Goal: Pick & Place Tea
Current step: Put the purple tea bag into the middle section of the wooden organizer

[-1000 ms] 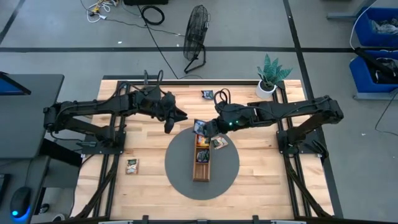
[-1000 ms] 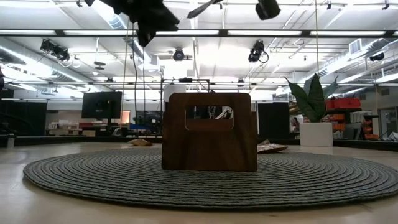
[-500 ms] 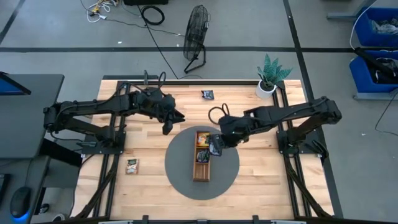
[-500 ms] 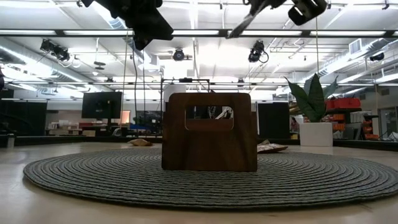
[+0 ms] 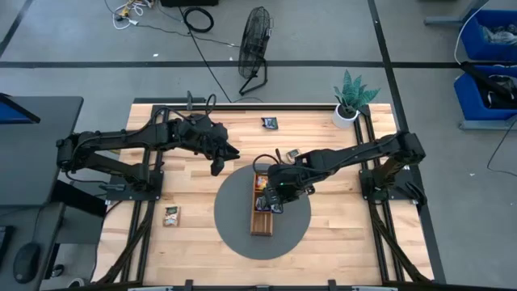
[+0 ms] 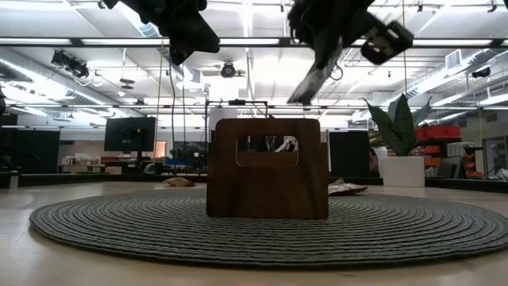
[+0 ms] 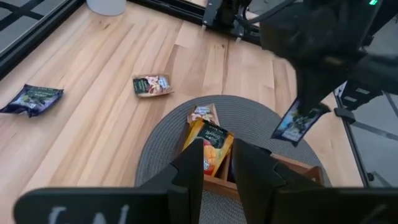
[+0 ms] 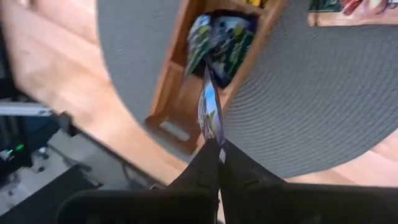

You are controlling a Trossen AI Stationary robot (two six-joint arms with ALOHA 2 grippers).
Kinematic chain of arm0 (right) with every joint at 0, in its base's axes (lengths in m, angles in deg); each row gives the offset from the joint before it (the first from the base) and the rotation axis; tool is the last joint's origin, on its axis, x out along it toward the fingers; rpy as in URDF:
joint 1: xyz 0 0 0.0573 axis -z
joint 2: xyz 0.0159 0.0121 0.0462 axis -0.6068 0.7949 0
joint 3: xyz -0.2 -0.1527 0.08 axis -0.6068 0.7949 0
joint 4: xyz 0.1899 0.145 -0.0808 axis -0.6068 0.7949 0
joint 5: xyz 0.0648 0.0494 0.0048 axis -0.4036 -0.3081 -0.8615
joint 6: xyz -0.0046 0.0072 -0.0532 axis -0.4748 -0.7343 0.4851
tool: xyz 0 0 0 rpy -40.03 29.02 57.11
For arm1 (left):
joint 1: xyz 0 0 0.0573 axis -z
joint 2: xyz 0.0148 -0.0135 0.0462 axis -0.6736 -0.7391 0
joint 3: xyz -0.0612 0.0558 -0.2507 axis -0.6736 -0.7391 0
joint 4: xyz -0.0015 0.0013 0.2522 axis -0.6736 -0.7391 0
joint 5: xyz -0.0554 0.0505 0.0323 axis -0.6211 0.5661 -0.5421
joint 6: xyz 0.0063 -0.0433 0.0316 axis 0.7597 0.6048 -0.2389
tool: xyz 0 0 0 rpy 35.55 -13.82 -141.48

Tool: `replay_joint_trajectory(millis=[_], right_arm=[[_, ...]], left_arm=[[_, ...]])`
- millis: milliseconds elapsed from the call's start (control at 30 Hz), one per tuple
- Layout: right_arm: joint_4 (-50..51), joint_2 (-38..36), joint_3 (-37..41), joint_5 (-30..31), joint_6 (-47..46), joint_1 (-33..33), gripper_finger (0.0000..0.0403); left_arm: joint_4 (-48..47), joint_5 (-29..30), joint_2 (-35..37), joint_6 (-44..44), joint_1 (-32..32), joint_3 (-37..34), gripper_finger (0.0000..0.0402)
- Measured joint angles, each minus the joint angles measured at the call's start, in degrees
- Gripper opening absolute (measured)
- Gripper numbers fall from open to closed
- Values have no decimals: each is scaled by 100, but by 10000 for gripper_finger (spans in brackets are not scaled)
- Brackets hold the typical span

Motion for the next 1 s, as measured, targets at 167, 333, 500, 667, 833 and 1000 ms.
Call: replay_joint_trajectory(millis=[167, 333, 500, 667, 833, 1000], right_arm=[[-72, 275, 0, -49, -118, 80, 0], [-391, 464, 0, -203, -282, 155, 0], [-446, 588, -2, -181, -450, 211, 0], [-549, 702, 7, -269, -610, 262, 0], [-833, 775, -2, -232, -862, 272, 0], [-868, 804, -2, -241, -1019, 272, 0]], left_arm=[[-40, 0, 0, -29, 0, 0, 89], [-63, -2, 80, -77, 0, -3, 89], [-77, 0, 237, -346, 0, 2, 89], [-163, 3, 441, -715, 0, 0, 89], [-164, 10, 626, -794, 0, 0, 89], [-174, 11, 771, -811, 0, 0, 89]])
